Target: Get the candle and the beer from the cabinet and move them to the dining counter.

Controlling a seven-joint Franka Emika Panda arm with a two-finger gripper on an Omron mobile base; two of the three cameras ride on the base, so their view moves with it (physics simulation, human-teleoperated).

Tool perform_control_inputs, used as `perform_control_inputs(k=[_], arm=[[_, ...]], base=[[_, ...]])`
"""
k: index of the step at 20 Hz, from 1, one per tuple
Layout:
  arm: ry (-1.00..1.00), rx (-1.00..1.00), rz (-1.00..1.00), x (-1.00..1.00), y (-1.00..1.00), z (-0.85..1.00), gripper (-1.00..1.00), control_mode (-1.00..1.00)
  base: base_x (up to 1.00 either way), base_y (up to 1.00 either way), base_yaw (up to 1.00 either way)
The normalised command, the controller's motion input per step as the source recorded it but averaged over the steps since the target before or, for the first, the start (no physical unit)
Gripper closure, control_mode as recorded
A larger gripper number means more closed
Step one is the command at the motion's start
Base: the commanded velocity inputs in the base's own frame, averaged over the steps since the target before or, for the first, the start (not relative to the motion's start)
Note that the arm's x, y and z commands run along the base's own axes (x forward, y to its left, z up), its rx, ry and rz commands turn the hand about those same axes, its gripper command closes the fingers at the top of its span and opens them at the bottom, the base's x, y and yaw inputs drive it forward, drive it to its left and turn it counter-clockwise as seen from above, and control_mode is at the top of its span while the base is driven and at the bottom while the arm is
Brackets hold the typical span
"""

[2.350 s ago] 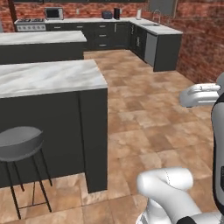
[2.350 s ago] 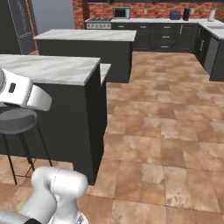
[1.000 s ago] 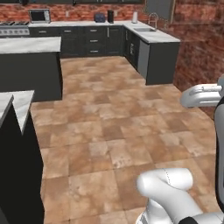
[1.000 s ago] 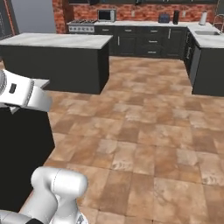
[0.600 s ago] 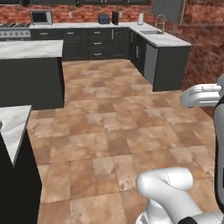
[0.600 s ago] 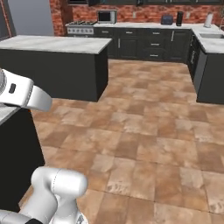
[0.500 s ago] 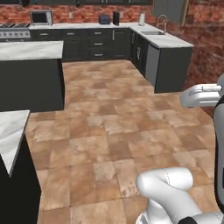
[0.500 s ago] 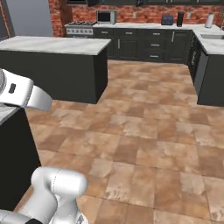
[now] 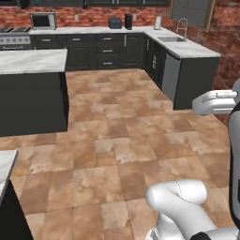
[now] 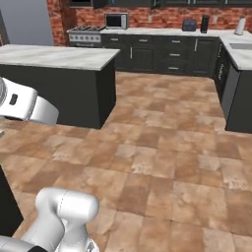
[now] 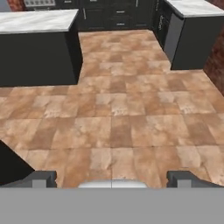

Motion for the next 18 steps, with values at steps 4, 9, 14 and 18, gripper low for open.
perform_control_inputs(k=[4, 9, 14, 18], arm=[[0.00, 0.00, 0.00, 0.00, 0.00, 0.00, -1.00, 1.00], [0.00, 0.00, 0.00, 0.00, 0.00, 0.00, -1.00, 1.00], [0.00, 0.00, 0.00, 0.00, 0.00, 0.00, -1.00, 1.00], [0.00, 0.00, 0.00, 0.00, 0.00, 0.00, -1.00, 1.00]], base=[[1.00, -0.58, 0.02], [1.00, -0.81, 0.01], [1.00, -0.86, 0.01], [1.00, -0.79, 0.02]])
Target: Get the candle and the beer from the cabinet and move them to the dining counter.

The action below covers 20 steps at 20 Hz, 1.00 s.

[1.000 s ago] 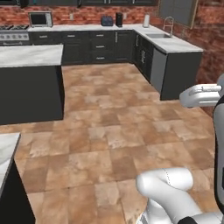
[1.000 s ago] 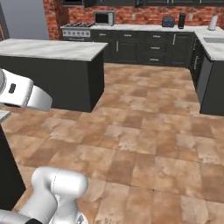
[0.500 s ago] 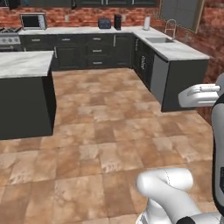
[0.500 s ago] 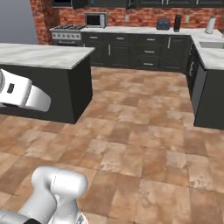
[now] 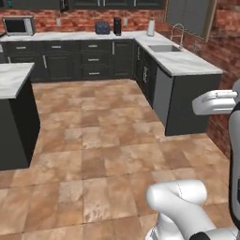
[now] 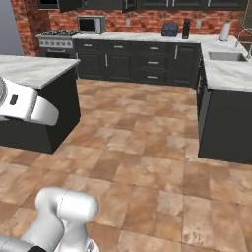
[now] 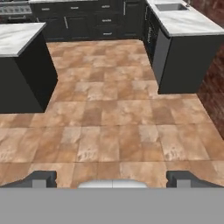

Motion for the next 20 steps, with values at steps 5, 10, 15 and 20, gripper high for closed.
perform_control_inputs(k=[5, 10, 15, 20], arm=[[0.00, 0.00, 0.00, 0.00, 0.00, 0.00, -1.00, 1.00], [0.00, 0.00, 0.00, 0.00, 0.00, 0.00, -1.00, 1.00], [0.00, 0.00, 0.00, 0.00, 0.00, 0.00, -1.00, 1.00], [0.00, 0.00, 0.00, 0.00, 0.00, 0.00, -1.00, 1.00]], base=[[1.00, -0.50, 0.07], [1.00, -0.15, 0.27], [1.00, -0.06, 0.37], [1.00, -0.14, 0.28]])
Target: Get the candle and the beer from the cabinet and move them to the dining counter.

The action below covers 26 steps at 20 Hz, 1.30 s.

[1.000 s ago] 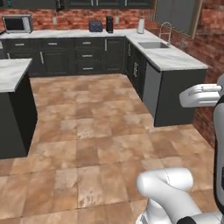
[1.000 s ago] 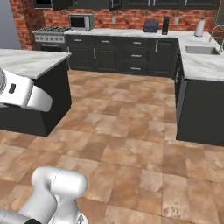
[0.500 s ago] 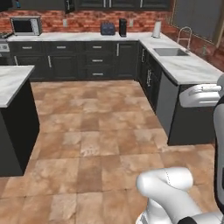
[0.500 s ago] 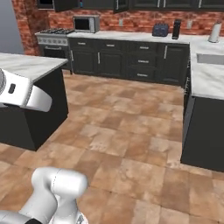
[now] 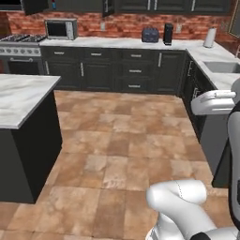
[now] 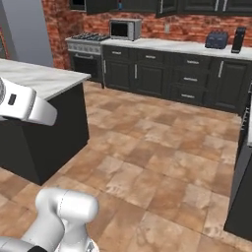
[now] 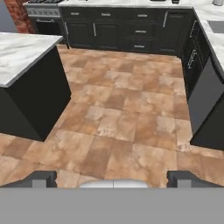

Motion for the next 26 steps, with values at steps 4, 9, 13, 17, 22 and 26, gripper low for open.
perform_control_inputs(k=[4, 9, 13, 17, 22, 26], arm=[[0.00, 0.00, 0.00, 0.00, 0.00, 0.00, -1.00, 1.00], [0.00, 0.00, 0.00, 0.00, 0.00, 0.00, -1.00, 1.00], [0.00, 0.00, 0.00, 0.00, 0.00, 0.00, -1.00, 1.00], [0.00, 0.00, 0.00, 0.00, 0.00, 0.00, -1.00, 1.00], [0.00, 0.00, 0.00, 0.00, 0.00, 0.00, -1.00, 1.00], [0.00, 0.00, 0.00, 0.00, 0.00, 0.00, -1.00, 1.00]], base=[[1.00, -0.31, 0.03], [1.00, -0.04, 0.02], [1.00, 0.05, 0.04], [1.00, 0.35, 0.00], [1.00, 0.27, 0.00], [1.00, 0.01, 0.00]])
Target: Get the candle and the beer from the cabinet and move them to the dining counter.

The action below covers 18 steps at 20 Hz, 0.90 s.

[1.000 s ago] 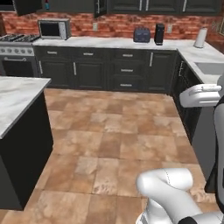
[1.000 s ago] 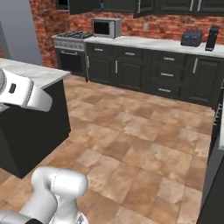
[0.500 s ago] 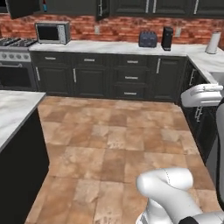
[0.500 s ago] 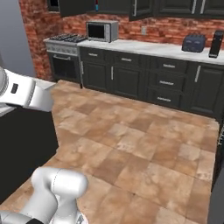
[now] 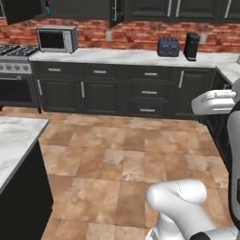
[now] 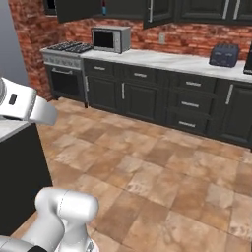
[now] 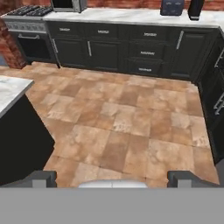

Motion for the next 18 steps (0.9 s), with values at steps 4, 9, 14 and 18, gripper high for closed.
perform_control_inputs(k=[4, 9, 14, 18], arm=[[0.00, 0.00, 0.00, 0.00, 0.00, 0.00, -1.00, 1.00], [0.00, 0.00, 0.00, 0.00, 0.00, 0.00, -1.00, 1.00], [0.00, 0.00, 0.00, 0.00, 0.00, 0.00, -1.00, 1.00], [0.00, 0.00, 0.00, 0.00, 0.00, 0.00, -1.00, 1.00]], base=[[1.00, 0.00, 0.00], [1.00, -0.14, 0.04], [1.00, -0.01, 0.21], [1.00, 0.00, 0.32]])
